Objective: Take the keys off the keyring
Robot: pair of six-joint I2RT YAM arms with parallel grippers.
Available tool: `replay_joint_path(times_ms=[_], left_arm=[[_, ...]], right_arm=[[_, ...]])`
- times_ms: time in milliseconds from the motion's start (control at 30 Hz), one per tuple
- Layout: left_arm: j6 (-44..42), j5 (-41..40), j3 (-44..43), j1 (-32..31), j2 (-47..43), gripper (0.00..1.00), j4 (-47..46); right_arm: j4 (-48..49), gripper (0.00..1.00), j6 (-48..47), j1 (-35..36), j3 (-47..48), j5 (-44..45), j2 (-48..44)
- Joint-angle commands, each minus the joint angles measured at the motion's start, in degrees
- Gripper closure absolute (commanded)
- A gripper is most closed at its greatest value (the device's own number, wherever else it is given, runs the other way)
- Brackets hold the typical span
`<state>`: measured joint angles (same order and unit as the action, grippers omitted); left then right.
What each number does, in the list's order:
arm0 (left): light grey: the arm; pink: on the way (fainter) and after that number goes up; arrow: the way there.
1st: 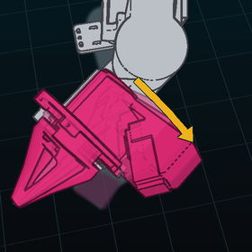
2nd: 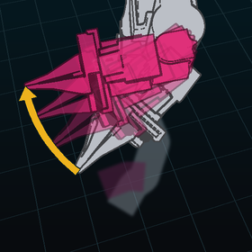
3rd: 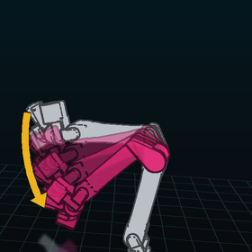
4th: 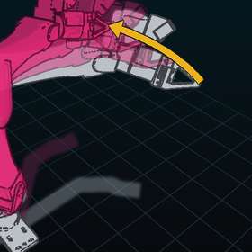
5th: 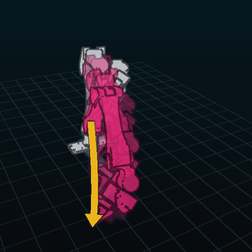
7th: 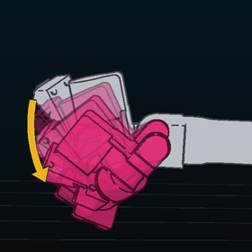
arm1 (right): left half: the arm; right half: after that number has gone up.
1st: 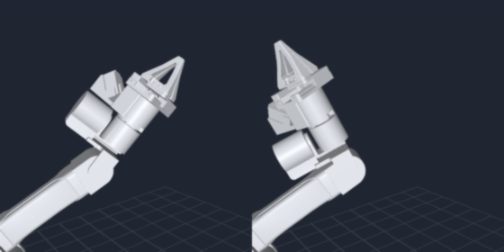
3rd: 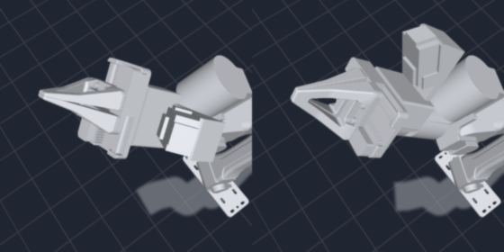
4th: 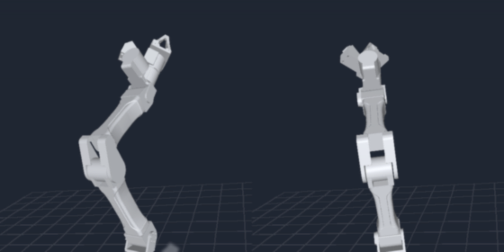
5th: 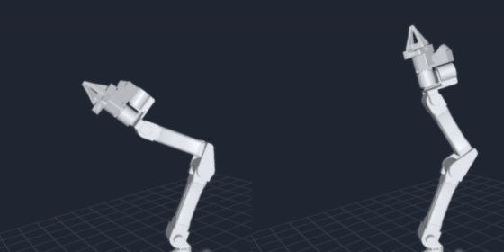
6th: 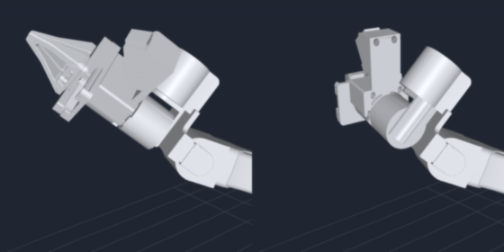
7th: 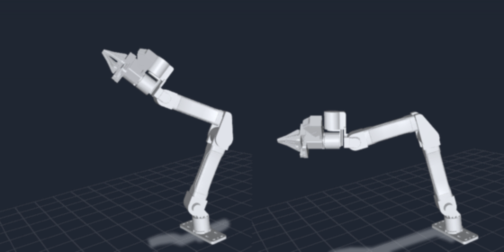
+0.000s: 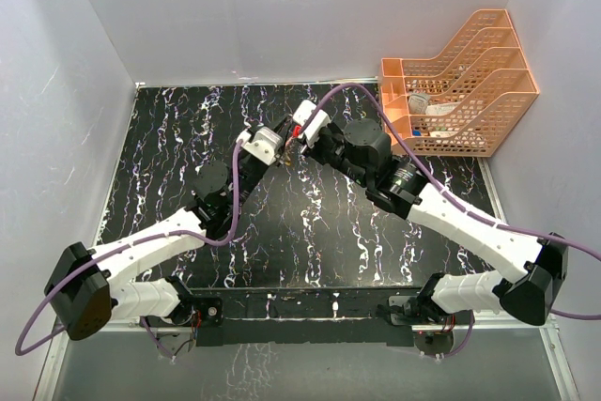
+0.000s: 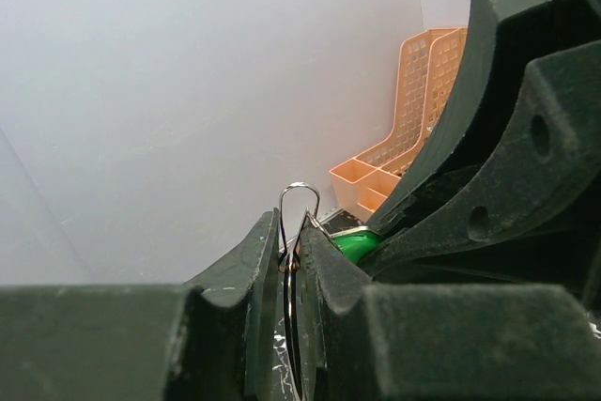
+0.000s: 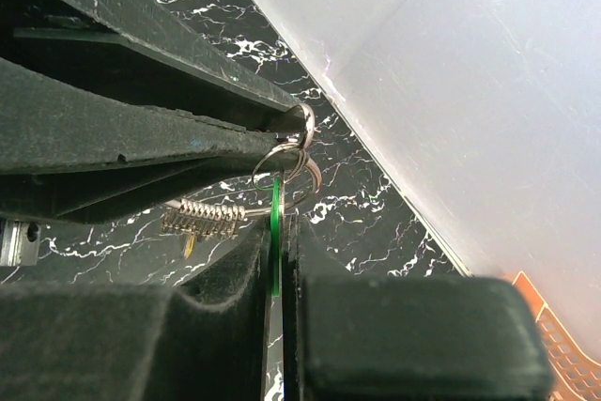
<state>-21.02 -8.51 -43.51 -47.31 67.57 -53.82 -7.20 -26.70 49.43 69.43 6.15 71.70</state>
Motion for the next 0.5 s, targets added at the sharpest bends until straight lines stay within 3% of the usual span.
replay_joint_path(times_ms=[0, 133, 467], left_arm=[[-0.63, -0.73, -1.5, 0.56, -5.35, 1.0, -7.84], [-2.73, -2.32, -1.33, 0.57, -6.87, 1.0, -7.82], [-5.08, -4.66, -1.01, 0.6, -6.98, 1.0, -12.51]], right_arm=[[-3.31, 1.0, -0.9, -0.22, -0.51, 3.41, 1.78], [-4.6, 1.0, -1.5, -0.38, -0.37, 7.32, 3.03], [-6.25, 1.0, -0.56, -0.48, 0.12, 3.51, 2.81]])
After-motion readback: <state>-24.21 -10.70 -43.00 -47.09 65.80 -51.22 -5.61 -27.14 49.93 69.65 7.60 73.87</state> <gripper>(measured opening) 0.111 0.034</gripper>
